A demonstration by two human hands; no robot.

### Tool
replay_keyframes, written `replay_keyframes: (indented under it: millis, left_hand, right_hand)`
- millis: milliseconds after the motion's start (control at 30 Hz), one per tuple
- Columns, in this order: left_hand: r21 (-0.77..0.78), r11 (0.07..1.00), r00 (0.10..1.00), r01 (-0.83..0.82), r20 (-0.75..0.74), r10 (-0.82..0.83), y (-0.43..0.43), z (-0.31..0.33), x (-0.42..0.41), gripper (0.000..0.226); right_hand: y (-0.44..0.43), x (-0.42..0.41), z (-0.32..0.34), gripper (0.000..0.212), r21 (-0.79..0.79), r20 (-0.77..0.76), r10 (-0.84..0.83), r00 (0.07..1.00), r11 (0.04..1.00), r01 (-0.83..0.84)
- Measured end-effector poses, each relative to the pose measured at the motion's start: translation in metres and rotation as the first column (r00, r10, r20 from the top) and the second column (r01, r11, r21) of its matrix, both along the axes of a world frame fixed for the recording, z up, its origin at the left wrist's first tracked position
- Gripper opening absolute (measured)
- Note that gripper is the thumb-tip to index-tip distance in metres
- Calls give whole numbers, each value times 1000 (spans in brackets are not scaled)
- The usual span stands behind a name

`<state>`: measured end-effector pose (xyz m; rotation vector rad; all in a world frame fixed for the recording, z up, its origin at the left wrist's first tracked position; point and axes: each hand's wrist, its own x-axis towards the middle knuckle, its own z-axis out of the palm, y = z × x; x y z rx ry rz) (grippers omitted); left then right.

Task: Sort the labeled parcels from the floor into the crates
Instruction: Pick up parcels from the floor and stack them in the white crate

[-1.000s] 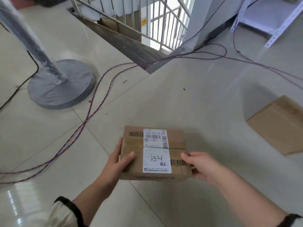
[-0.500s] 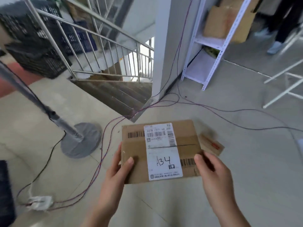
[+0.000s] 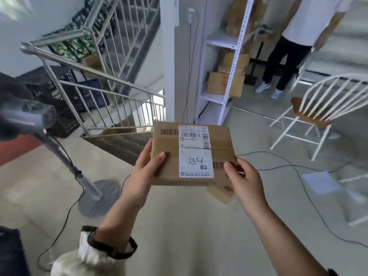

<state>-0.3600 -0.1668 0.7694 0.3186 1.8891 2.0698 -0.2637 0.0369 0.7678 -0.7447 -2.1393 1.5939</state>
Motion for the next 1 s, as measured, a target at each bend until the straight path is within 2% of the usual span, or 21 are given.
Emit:
replay_keyframes:
  millis: [67,133,200,267,333,433,500,600,733,900,1000]
  left_hand:
    - [36,999,1000,20,-21,-19,14,16,2,48]
    - [45,996,997,74,-21,-73,28,32,3,53]
    - [74,980,983,182,-15,-182,45,48,4,62]
    - [95,957,961,275,-30,-274,68,62,9,57]
    - [122,927,935,354,-74,-347,95,79,23,49]
    - [147,838,851,525,-101,-515,130,101,61,50]
    - [153,753,769,639,-124,-627,147,113,94,50]
    - [151,591,610,792,-171,-774,165,123,152,45]
    - [159,380,405,911,-178,-897,172,136,248,42]
    - [167,42,70,985,-171,-983,155,144,379,40]
    - [158,-142,-115,977,-171,-979,125,146,460,39]
  right_hand:
    - [7,13,14,9,35,-33,-38,999,999,39]
    - [11,30,32,11,27,-78,-101,992,994,103]
    - [15,52,49,13,44,-124,-187,974,980,194]
    - [15,80,65,16,44,-169,-281,945,956,292]
    - [11,112,82,22,5,-229,-391,891,915,403]
    - [0,167,101,23,-80,-291,-587,756,802,592]
    - [-12,207,109,22,-89,-327,-685,651,708,700]
    - [-44,269,122,31,-70,-366,-788,495,553,830]
    - [-95,359,133,30,-19,-346,-896,277,302,953]
    - [-176,459,135,27,15,-382,-924,17,12,1000]
    - [-236,517,135,34,43,-389,-909,-152,-183,982]
